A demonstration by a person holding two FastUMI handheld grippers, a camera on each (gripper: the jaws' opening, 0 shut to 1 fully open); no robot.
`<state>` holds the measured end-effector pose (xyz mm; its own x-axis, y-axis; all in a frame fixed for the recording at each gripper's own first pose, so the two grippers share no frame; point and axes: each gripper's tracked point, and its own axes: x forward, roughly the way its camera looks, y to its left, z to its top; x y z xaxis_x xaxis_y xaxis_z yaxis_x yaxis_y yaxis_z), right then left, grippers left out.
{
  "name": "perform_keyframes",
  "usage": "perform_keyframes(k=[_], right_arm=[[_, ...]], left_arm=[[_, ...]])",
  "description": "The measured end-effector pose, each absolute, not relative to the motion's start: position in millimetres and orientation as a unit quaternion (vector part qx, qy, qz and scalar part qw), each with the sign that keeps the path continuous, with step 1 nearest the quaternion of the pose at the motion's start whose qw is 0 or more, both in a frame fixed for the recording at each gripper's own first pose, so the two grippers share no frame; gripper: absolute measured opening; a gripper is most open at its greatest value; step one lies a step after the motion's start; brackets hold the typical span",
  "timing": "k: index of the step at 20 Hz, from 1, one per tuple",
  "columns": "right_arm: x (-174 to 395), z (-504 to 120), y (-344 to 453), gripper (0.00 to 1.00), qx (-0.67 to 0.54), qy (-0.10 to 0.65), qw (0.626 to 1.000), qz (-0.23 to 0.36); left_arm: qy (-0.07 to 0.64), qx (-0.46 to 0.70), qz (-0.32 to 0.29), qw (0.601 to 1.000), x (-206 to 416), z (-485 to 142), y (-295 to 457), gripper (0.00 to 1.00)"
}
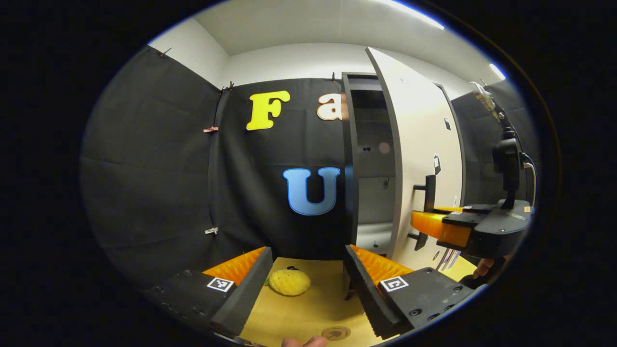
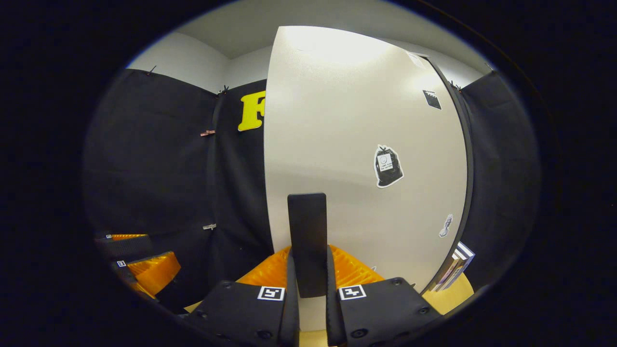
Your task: Open the cabinet door with the right hand, grasp the bottle in the cabinet with the left hand and place it on the coaster, then close the cabinet door with the right hand.
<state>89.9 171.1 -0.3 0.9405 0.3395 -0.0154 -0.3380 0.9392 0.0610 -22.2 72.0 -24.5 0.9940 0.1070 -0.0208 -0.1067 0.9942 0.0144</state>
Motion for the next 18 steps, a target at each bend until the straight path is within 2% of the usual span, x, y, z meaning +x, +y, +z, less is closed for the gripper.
perform_keyframes(k=[6,7,8,10,11,12,18], right_arm=[[70.3,1.4,156.3,0.26,0.031,0.011,0.981,0.193],[68.0,2.0,153.6,0.22,0.031,0.012,0.980,0.197],[65.6,1.9,151.0,0.25,0.031,0.013,0.979,0.199],[63.9,1.9,145.5,0.26,0.027,0.014,0.979,0.201],[62.1,2.6,142.4,0.30,0.025,0.013,0.980,0.199],[59.7,2.6,139.2,0.25,0.023,0.012,0.980,0.196],[57.6,2.7,124.3,0.25,0.031,0.009,0.987,0.155]], left_arm=[[0.011,0.010,0.047,0.999,-30.6,-22.5,53.3,0.95],[0.011,0.010,0.044,0.999,-31.3,-22.6,49.3,0.94],[0.010,0.011,0.041,0.999,-31.6,-21.2,45.9,0.94],[0.007,0.009,0.036,0.999,-30.9,-18.6,38.8,0.94],[0.006,0.007,0.032,0.999,-30.6,-17.9,34.2,0.94],[0.003,0.005,0.028,1.000,-30.7,-15.4,30.7,0.92],[0.000,0.011,0.009,1.000,-24.5,-12.4,12.9,0.94]])
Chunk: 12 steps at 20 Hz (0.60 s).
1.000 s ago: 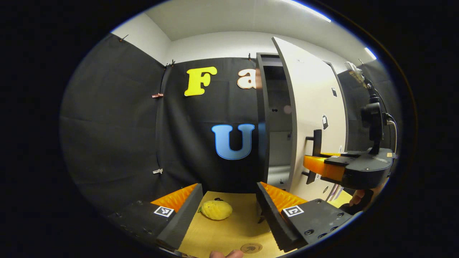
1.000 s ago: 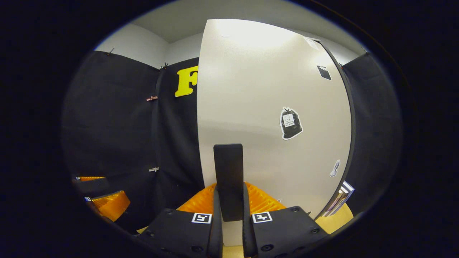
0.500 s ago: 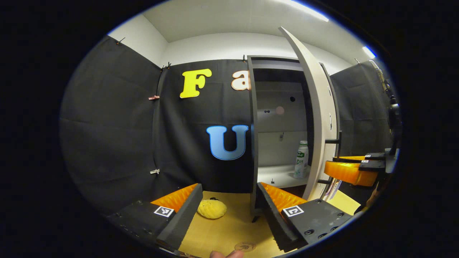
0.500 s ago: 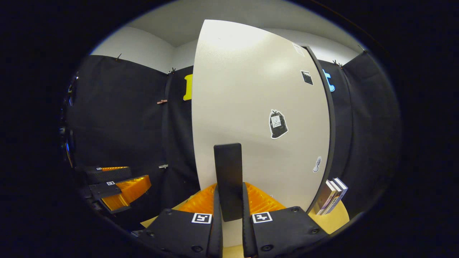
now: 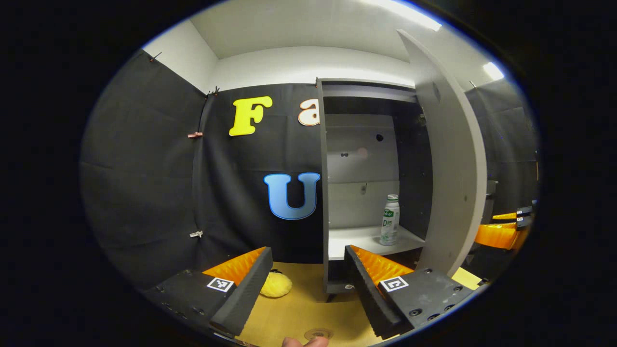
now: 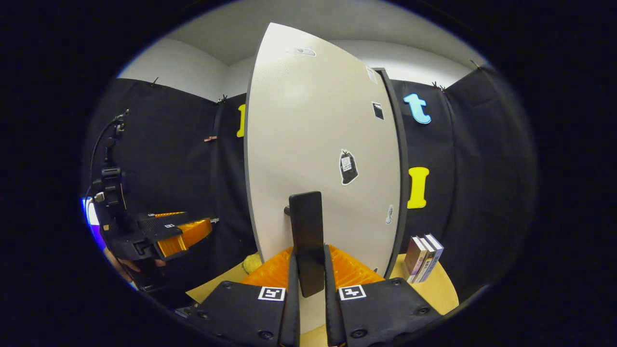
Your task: Open the cabinet door with the right hand, grasp the bottle in the cabinet with the left hand and place it on the coaster, then close the cabinet door with the right hand.
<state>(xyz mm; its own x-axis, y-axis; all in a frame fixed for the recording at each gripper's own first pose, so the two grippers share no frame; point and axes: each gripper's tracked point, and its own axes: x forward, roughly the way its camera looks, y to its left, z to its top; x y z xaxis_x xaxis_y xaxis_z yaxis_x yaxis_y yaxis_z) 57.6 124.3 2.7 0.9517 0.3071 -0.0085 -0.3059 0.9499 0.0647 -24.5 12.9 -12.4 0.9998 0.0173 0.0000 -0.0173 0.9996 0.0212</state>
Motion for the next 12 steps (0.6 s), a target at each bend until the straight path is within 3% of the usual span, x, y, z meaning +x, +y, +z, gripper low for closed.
perform_keyframes(k=[2,3,5,6,12], right_arm=[[57.8,2.3,118.2,0.25,0.023,0.004,0.991,0.133],[58.1,2.5,114.7,0.20,0.019,0.004,0.992,0.122],[55.0,5.3,110.3,0.29,0.020,-0.002,0.995,0.099],[56.0,8.0,109.7,0.24,0.019,-0.006,0.996,0.091],[56.2,12.6,100.4,0.28,0.011,-0.013,0.999,0.048]], left_arm=[[0.001,0.010,0.002,1.000,-22.4,-13.0,6.5,0.94],[0.001,0.009,-0.003,1.000,-21.2,-12.9,2.8,0.94],[0.000,0.009,-0.013,1.000,-16.0,-11.4,-5.6,0.94],[-0.001,0.010,-0.018,1.000,-13.8,-9.7,-10.0,0.92],[-0.004,0.009,-0.047,0.999,-7.5,-8.6,-36.6,0.95]])
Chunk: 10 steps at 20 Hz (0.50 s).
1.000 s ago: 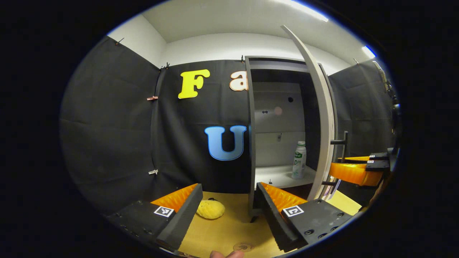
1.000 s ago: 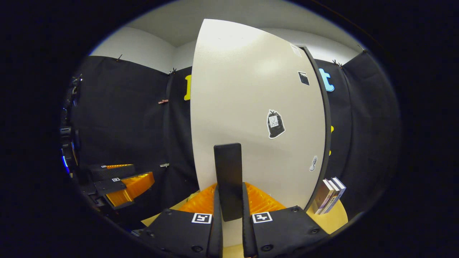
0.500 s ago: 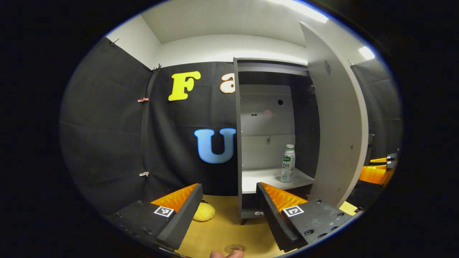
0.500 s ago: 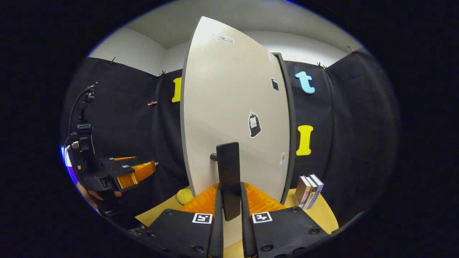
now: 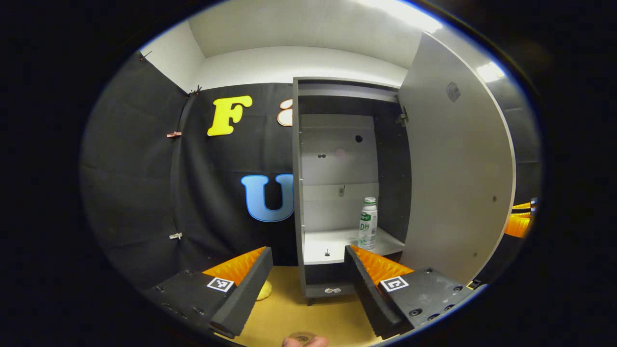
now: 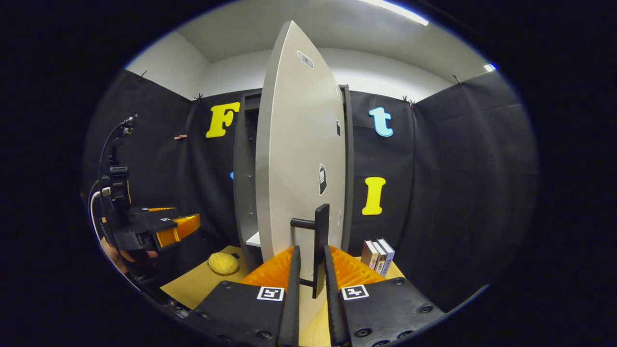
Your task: Open the cabinet door with the right hand, grasp the bottle in the cabinet with the left hand and place it on the coaster, then close the cabinet door with the right hand.
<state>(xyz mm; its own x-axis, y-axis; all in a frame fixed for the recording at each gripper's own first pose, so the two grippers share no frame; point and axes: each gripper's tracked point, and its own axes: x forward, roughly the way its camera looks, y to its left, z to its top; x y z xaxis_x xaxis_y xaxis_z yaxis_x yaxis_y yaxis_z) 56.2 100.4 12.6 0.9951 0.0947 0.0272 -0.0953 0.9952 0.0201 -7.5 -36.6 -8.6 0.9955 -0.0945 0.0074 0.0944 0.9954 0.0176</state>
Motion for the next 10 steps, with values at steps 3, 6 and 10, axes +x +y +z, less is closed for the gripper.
perform_keyframes(k=[3,6,10], right_arm=[[54.4,14.6,97.8,0.26,0.020,-0.014,0.999,0.031],[56.0,14.7,94.3,0.24,0.024,-0.015,0.999,0.022],[41.7,17.8,75.4,0.23,0.027,-0.012,0.999,0.014]], left_arm=[[-0.005,0.010,-0.057,0.998,-5.6,-8.0,-45.5,0.94],[-0.008,0.012,-0.061,0.998,-3.3,-5.2,-50.7,0.94],[-0.004,0.011,-0.065,0.998,-0.6,-7.6,-56.0,0.94]])
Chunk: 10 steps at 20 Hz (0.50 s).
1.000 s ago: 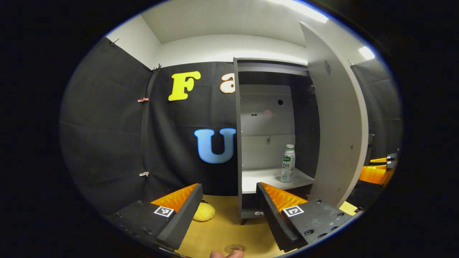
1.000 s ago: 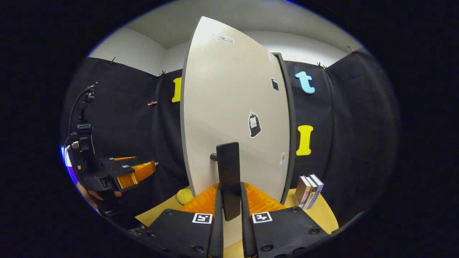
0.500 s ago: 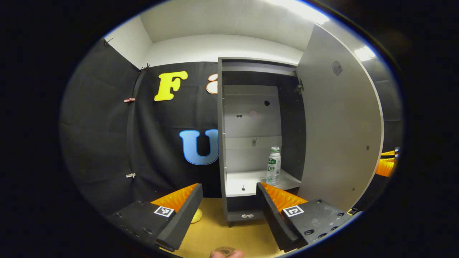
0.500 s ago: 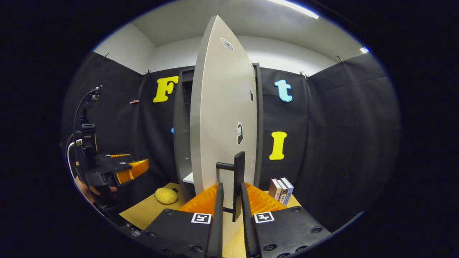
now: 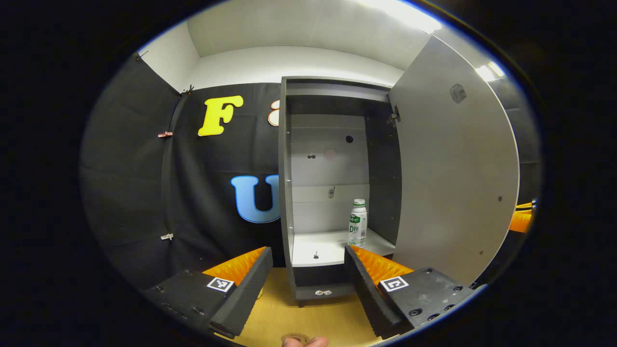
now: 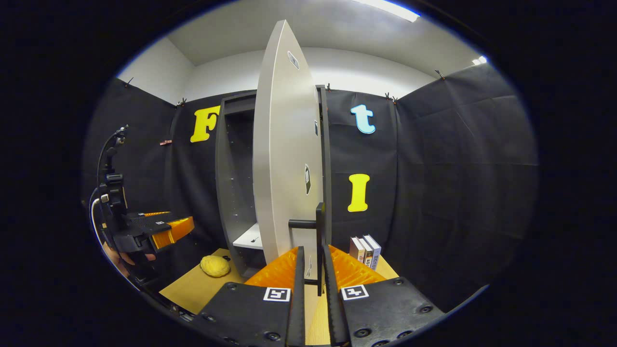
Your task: Open the cabinet door with the right hand, grasp the bottle in the cabinet with the left hand and place it on the coaster, then close the cabinet door with the right hand.
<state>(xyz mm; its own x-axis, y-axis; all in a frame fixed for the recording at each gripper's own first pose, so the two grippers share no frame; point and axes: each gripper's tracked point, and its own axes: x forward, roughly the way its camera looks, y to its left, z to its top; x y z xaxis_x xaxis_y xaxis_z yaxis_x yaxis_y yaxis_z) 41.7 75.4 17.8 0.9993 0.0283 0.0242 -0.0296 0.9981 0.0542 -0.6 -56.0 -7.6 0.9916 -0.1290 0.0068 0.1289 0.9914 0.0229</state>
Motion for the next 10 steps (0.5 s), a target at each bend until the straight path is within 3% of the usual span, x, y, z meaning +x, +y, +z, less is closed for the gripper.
perform_keyframes(k=[10], right_arm=[[-9.6,31.8,58.7,0.23,0.059,-0.024,0.998,-0.022]], left_arm=[[-0.010,0.021,-0.095,0.995,21.6,-0.1,-87.4,0.95]])
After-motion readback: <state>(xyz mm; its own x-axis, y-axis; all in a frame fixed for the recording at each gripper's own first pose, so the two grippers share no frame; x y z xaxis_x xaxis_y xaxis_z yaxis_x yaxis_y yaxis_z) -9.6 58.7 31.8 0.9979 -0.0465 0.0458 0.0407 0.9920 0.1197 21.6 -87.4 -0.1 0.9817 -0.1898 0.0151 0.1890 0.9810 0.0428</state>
